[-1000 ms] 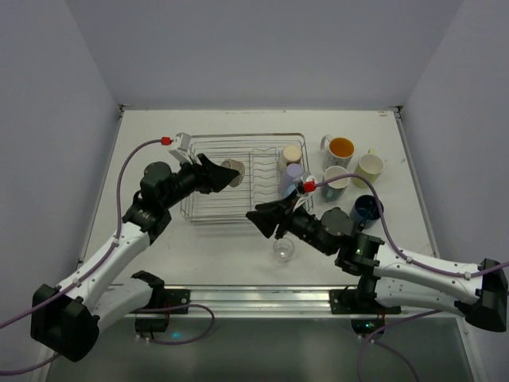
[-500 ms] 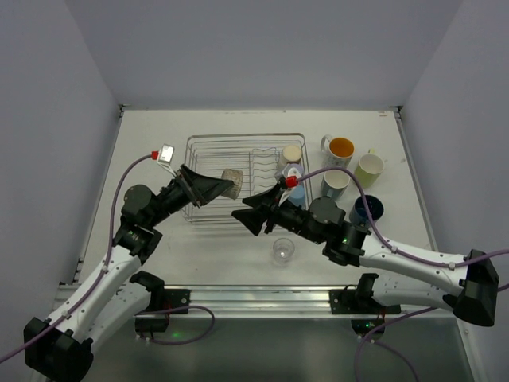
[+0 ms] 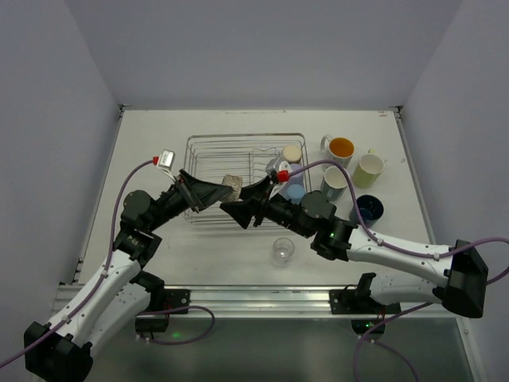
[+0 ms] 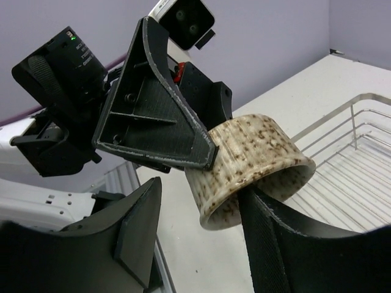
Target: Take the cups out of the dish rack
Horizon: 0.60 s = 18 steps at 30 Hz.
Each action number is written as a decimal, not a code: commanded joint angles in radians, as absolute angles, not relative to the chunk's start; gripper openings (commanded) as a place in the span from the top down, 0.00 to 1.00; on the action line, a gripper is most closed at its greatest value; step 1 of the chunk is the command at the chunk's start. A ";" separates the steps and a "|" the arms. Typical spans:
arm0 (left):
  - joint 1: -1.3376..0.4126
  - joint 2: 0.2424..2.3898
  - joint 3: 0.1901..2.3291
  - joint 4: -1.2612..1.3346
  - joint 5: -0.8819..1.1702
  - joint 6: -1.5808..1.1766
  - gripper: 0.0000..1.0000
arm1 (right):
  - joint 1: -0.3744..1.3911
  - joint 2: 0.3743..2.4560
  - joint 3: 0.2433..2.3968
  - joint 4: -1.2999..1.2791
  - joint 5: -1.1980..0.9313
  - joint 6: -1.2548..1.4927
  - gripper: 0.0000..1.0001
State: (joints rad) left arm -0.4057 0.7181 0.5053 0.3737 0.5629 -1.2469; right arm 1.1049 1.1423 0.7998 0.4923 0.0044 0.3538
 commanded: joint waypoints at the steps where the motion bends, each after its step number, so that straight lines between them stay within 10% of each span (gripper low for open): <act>1: -0.399 0.695 0.499 0.429 0.607 -1.293 0.92 | 1.103 1.170 0.850 0.594 -0.011 0.336 0.45; 7: -0.397 0.675 0.471 0.436 0.615 -1.310 0.89 | 1.103 1.198 0.819 0.702 -0.011 0.351 0.73; 11: -0.397 0.669 0.488 0.364 0.589 -1.246 0.55 | 1.103 1.195 0.793 0.753 -0.011 0.362 1.00; 18: -0.396 0.680 0.621 0.105 0.496 -0.982 0.00 | 1.112 1.180 0.810 0.570 -0.064 0.387 1.00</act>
State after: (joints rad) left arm -0.3996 0.6785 0.5213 0.2756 0.5407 -1.1622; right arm 1.1091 1.2034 0.7822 0.6064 -0.0452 0.3809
